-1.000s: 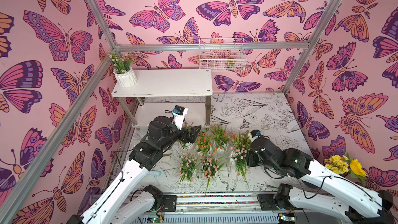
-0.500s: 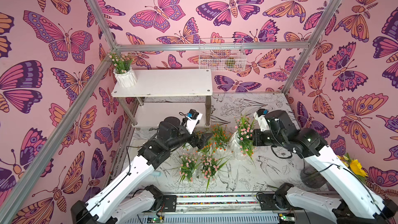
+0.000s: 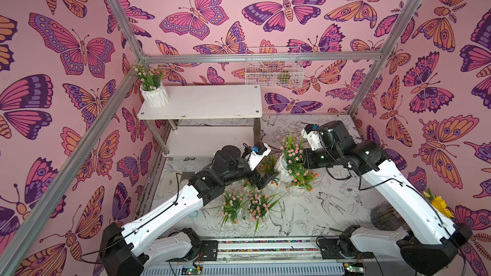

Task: Place the baby's breath potted plants on the rack by color
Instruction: Place the baby's breath potted plant on the rack.

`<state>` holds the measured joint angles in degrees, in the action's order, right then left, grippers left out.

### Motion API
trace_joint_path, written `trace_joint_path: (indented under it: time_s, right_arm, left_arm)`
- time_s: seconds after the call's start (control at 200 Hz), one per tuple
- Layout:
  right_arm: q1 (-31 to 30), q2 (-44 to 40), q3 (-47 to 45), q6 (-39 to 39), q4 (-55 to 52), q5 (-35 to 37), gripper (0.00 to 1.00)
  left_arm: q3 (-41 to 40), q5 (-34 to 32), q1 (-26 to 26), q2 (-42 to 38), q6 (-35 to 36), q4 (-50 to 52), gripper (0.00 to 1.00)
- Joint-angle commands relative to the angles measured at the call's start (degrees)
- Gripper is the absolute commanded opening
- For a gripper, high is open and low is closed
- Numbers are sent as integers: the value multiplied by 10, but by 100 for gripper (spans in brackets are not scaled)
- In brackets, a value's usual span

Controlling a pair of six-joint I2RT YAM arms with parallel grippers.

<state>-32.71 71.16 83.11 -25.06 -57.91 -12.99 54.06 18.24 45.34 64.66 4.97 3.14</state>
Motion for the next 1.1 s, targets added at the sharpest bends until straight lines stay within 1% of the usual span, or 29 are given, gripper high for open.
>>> trace_joint_path:
  time_s: [0.0, 0.27, 0.716, 0.736, 0.801, 1.097]
  right_arm:
    - [4, -4, 22, 6, 29, -22, 0]
    - [4, -2, 20, 4, 34, -24, 0]
    - [4, 2, 21, 4, 44, -33, 0]
    - [3, 3, 21, 4, 45, -33, 0]
    - [4, 4, 21, 4, 46, -36, 0]
    - [4, 4, 20, 2, 51, -46, 0]
  left_arm:
    - [16, 11, 6, 16, -3, -38, 100]
    - [19, 32, 14, 48, -22, -77, 100]
    - [35, 47, 24, 77, -37, -94, 100]
    - [36, 49, 24, 97, -37, -94, 100]
    - [40, 53, 26, 105, -39, -96, 100]
    - [48, 45, 34, 123, -39, -105, 100]
